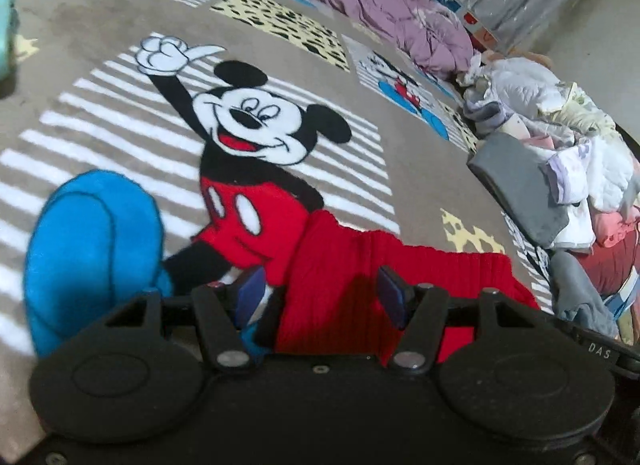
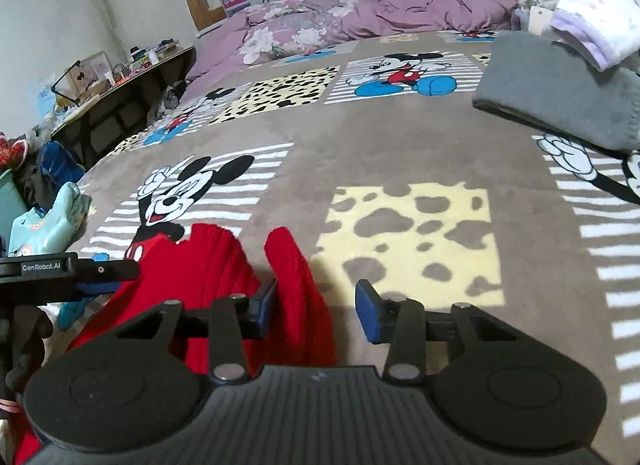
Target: Fold clothes
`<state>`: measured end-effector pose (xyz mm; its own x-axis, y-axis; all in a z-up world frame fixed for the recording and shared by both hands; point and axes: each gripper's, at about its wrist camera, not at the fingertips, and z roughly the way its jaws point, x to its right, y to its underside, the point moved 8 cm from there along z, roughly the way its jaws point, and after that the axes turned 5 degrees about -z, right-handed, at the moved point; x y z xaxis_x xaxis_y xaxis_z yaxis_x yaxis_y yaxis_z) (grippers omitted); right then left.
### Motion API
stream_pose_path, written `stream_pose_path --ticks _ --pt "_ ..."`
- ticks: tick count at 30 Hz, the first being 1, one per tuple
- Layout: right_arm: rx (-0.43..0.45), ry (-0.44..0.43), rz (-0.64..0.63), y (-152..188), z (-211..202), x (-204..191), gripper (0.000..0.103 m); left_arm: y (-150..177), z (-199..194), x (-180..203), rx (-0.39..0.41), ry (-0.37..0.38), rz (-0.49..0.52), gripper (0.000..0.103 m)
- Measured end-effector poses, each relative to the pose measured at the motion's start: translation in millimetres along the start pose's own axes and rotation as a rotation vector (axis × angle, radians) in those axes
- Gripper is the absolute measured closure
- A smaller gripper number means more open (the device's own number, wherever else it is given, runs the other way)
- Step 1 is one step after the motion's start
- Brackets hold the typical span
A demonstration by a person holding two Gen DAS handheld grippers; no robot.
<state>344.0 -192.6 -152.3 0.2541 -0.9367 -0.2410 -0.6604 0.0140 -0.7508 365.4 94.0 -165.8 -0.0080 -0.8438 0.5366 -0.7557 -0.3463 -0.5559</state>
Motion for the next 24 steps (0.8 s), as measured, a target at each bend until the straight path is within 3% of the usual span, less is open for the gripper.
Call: stream_pose_path --ticks 2,6,8,10,18,24 --pt "0.002 -0.025 0.030 0 5 4 0.063 -1 4 2 -0.007 0.006 0.014 0.046" --pt "-0.002 -0.070 0.113 2 15 15 0.068 0 6 0 -0.003 -0.003 0.028 0.070" --pt "0.001 -0.097 0.137 5 17 17 0.085 0 5 0 -0.004 0.011 0.018 0.082" --pt "0.025 -0.117 0.147 5 13 16 0.090 -1 2 1 0.000 0.026 0.018 0.090" --pt "0.223 -0.269 0.341 -8 -28 36 0.091 -16 -29 14 0.075 0.120 0.033 0.094" --pt "0.266 -0.242 0.399 -3 -31 60 0.092 -22 -30 -8 0.096 0.097 -0.028 0.094"
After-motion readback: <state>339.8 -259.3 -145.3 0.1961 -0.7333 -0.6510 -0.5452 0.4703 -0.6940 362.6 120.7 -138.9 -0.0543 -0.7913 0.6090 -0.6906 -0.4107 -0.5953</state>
